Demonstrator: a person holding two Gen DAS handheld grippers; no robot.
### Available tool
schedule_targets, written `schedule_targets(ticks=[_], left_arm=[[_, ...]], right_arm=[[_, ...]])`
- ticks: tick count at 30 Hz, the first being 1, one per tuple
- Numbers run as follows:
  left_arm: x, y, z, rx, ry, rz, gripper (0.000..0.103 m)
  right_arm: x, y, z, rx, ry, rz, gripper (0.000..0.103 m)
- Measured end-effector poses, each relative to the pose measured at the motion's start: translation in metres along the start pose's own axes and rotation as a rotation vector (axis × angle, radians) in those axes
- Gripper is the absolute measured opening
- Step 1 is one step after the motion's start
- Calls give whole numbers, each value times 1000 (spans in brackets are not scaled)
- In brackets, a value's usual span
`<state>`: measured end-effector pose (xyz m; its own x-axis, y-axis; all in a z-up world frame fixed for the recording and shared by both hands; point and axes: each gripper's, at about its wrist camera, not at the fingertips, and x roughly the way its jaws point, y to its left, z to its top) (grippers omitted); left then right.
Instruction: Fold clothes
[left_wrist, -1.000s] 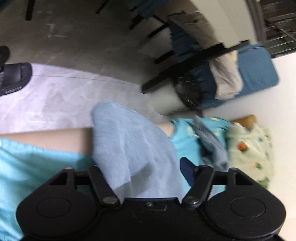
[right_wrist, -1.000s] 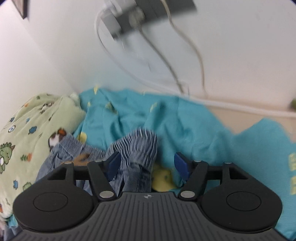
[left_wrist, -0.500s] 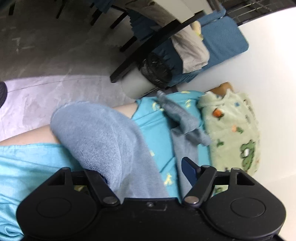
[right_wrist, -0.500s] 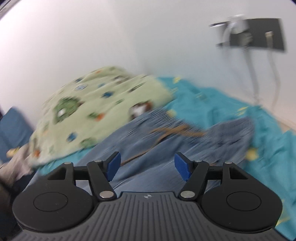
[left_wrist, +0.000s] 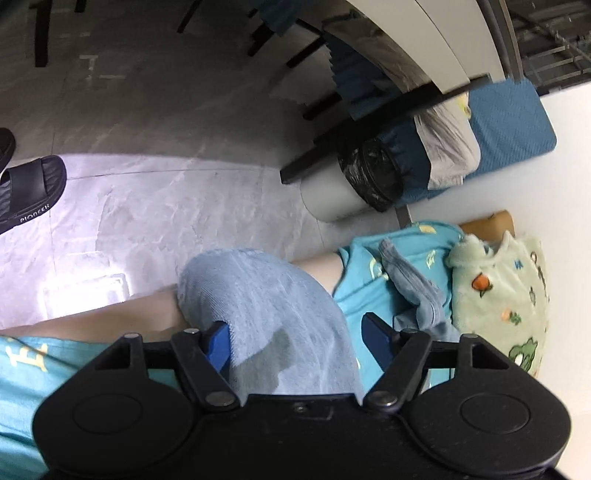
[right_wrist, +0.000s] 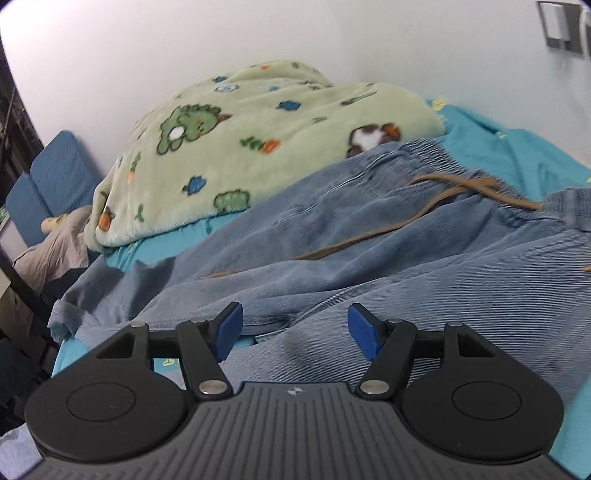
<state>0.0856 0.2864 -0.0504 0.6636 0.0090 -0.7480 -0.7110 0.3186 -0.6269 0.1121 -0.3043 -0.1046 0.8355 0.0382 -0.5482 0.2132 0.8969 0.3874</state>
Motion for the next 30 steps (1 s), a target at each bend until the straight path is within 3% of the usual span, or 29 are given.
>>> schedule_targets(ticks=[4,7,15,21,25,30], left_arm=[[-22,-17,-10,49,-64,-24,71],[-16,-13,-2,83,-13,-11,73],[-15,37,21,-23,48,-20,72],[-32,67,42,-76,0,27,73],[-25,50,44,-49,17,-14,75],[28,-7,30,30,128,-107,76]], right_arm=[[12,7,-10,-36,31,14,67],[20,7,-12,-25,52,31,67],[25,13,-13,-25,64,55,67],[20,16,-12,-39,60,52,67],[17,18,-12,-49,57,50,67],[17,19,-13,-52,61,48,67]])
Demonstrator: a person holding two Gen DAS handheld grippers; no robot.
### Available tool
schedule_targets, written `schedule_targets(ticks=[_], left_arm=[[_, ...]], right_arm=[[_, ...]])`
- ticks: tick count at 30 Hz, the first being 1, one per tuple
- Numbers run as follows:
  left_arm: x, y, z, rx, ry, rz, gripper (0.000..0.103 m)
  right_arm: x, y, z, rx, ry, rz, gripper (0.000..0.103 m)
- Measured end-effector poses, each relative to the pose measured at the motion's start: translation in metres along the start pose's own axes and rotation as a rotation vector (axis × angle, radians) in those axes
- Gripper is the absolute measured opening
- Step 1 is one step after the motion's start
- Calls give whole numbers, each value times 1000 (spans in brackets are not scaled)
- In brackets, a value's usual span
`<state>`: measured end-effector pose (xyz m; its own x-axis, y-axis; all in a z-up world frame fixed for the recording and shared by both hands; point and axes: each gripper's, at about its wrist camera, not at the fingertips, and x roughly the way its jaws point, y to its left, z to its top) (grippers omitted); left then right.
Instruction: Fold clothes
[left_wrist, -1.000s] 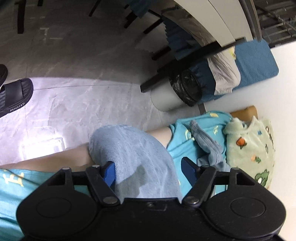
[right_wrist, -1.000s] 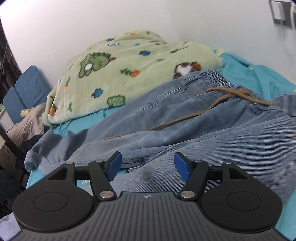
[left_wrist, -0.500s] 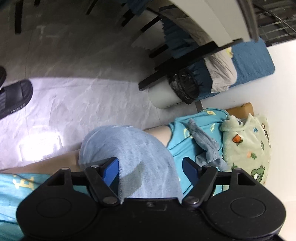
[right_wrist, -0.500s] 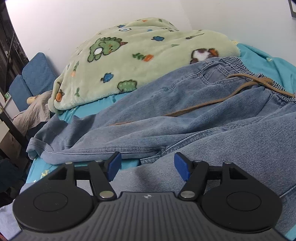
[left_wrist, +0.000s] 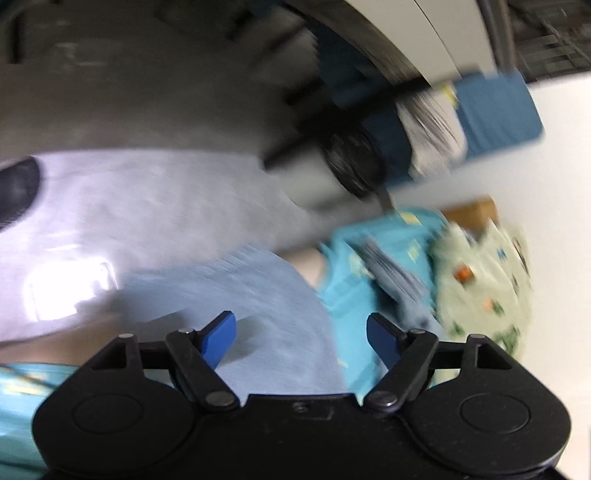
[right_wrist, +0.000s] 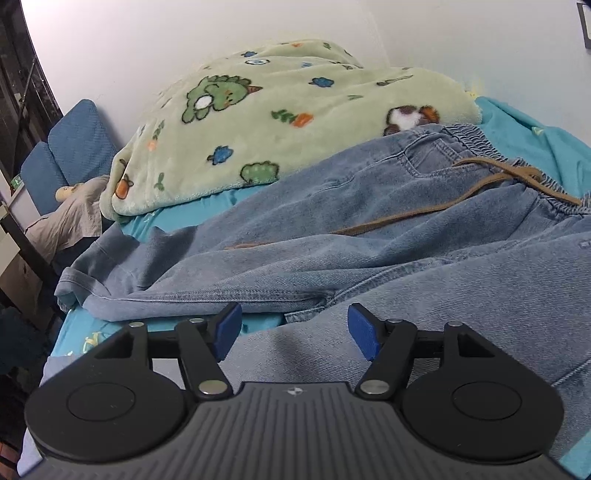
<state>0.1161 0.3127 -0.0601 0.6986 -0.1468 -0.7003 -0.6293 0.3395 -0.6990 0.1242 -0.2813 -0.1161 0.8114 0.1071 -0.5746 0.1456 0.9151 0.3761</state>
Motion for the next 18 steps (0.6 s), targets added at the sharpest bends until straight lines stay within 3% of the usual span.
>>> schedule_targets(ticks=[4,10,18], left_arm=[[67,-46,-11,71,40,-35,76],[158,-95,-15,108,13,-53,76],[234,-115,11,85,-69,-9,75]], right_arm=[[5,-2,-1,9,11,-1,67],[12,-5,-3,21,26,-2,67],[27,-5,-4,51,49,26,67]])
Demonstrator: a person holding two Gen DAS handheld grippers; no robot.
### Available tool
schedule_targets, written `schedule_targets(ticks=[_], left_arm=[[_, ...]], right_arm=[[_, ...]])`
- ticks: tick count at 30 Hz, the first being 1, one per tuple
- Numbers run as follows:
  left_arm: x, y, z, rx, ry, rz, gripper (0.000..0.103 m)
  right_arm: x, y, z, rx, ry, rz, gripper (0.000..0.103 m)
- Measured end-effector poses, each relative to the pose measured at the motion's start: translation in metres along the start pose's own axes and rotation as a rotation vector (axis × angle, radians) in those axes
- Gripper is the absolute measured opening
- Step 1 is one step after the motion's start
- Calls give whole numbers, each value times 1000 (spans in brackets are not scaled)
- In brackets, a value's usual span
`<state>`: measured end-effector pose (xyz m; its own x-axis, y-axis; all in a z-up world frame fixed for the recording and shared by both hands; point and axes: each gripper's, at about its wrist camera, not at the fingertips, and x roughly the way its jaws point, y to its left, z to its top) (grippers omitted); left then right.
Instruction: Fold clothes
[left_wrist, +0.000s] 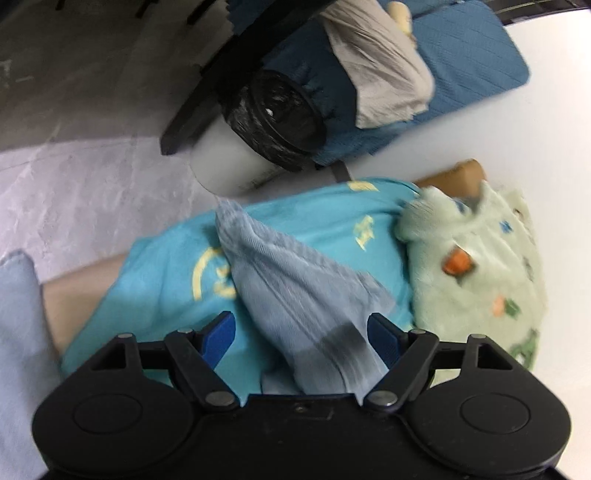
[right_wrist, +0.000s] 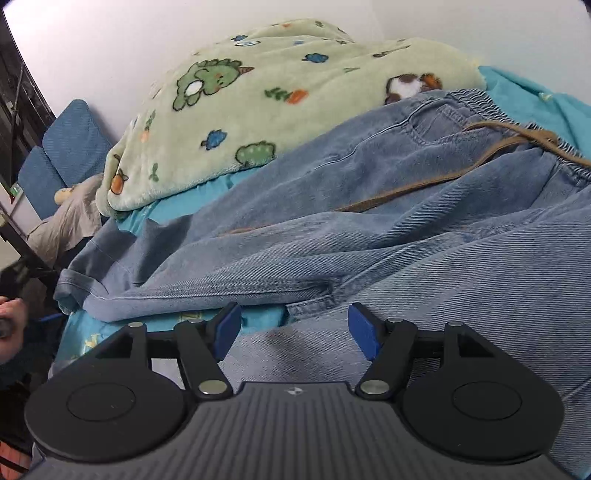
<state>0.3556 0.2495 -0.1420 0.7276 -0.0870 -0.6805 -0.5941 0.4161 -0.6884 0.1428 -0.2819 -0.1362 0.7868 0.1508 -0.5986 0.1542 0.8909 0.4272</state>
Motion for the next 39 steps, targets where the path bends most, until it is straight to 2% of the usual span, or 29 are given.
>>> schedule_targets(ticks=[3,5,6,7,8,12,16,19,23,25,29,30,31,32,33,39], left_arm=[[11,-4,8,20,-23,1,55],[7,-11,11,71,-60,17,24],[1,-16,12,103,-78,9,14],[-7,-22,13,139,-97,-8,9],[-17,-28,14,171,-120,-25,8],[-66,-40,26,229,-214,-87,7],[-102,-21,47,210,-263,-68,7],[-105,14,55,172,-232,-7,7],[-84,72,50,97,-161,85,7],[-76,98,46,41,-130,104,8],[-78,115,41,-6,-99,99,16],[-81,113,41,4,-93,106,19],[-85,112,41,12,-89,107,26],[-90,110,40,17,-83,96,36],[-97,109,38,16,-70,75,40],[-130,104,7,-28,23,-36,50]], right_arm=[[7,0,-2,-4,9,4,67],[12,0,-3,-13,15,3,67],[14,1,-4,-15,15,4,67],[15,1,-4,-18,16,4,67],[15,2,-5,-26,15,3,67],[13,3,-6,-37,12,3,67],[5,2,-5,-18,9,4,67],[-3,3,-5,-23,-7,3,67],[-7,2,-3,-30,-18,-1,67],[-7,0,-1,-20,-19,1,67],[-4,-1,2,-14,-18,1,67],[-3,-2,2,-12,-17,1,67],[-3,-2,2,-10,-15,1,67],[-2,-2,2,-9,-13,2,67],[-2,-2,3,-10,-12,4,67],[-6,-4,4,19,1,53,67]])
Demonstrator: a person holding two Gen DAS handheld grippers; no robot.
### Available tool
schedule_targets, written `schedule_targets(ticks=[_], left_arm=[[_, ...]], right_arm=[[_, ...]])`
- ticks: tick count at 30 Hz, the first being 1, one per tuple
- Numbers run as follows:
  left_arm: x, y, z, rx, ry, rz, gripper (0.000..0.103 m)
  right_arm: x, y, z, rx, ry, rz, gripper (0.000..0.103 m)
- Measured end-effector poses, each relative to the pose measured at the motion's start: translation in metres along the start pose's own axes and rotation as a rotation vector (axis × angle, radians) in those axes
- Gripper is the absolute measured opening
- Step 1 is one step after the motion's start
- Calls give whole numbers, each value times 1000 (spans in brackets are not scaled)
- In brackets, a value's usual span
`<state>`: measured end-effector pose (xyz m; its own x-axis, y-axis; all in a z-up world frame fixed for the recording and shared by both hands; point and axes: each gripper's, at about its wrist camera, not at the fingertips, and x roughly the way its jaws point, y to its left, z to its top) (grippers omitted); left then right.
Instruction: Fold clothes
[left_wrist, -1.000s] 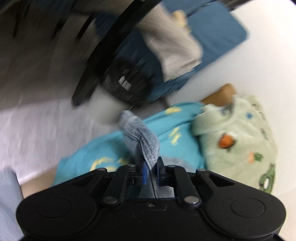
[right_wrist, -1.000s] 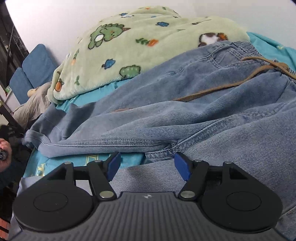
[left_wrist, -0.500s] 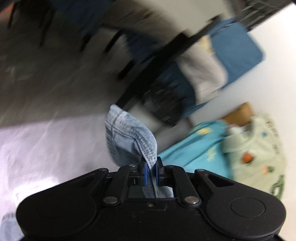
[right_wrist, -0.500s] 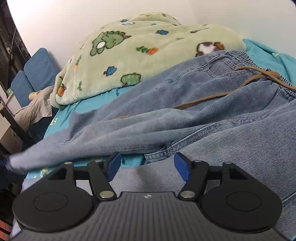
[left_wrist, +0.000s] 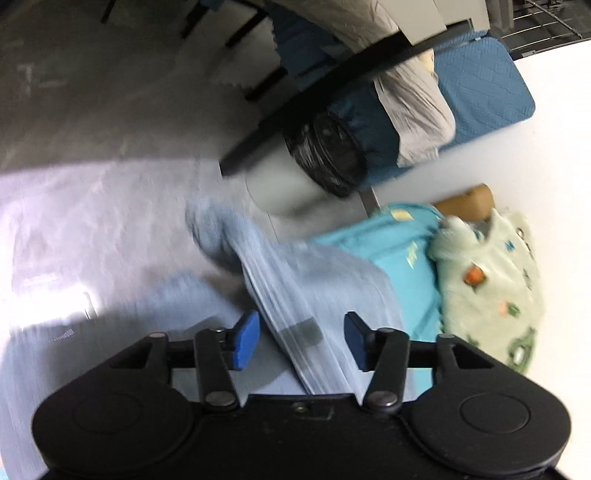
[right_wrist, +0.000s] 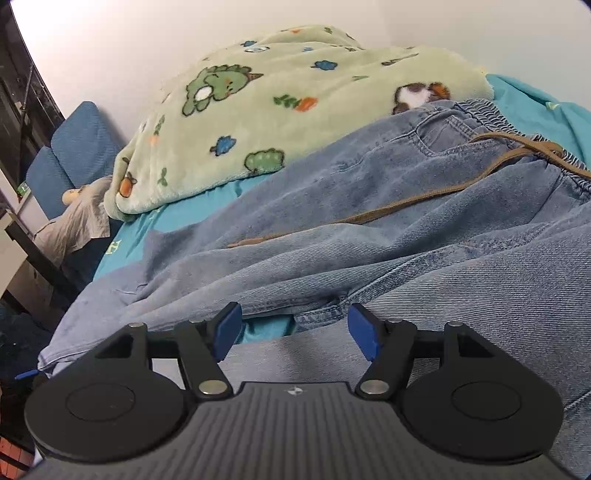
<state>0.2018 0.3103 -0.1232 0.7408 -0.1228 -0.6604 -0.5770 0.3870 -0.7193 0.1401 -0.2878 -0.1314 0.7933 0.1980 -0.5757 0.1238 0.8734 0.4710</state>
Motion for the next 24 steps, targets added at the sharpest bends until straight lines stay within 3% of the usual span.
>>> schedule_targets(ticks=[6,10,12,14,20,21,22,24], left_arm=[[14,-11,-28,-29,111,-44,52],[40,-19,-40,-7,123,-28,50],[54,-24,-44,16,130,-19,48],[63,-22,-46,30,128,-1,28],[75,-18,-47,24,122,6,7],[75,-18,-48,22,117,8,7],[73,-18,-49,24,111,11,5],[67,-22,-50,25,97,0,4]], right_arm=[[1,-8,3,98,46,100,67],[18,-19,9,262,76,185,67],[29,-24,10,326,94,180,67],[37,-31,9,393,98,182,67],[53,-39,13,457,126,177,62],[53,-41,14,468,126,174,52],[53,-43,15,472,127,152,33],[53,-49,15,485,142,112,15]])
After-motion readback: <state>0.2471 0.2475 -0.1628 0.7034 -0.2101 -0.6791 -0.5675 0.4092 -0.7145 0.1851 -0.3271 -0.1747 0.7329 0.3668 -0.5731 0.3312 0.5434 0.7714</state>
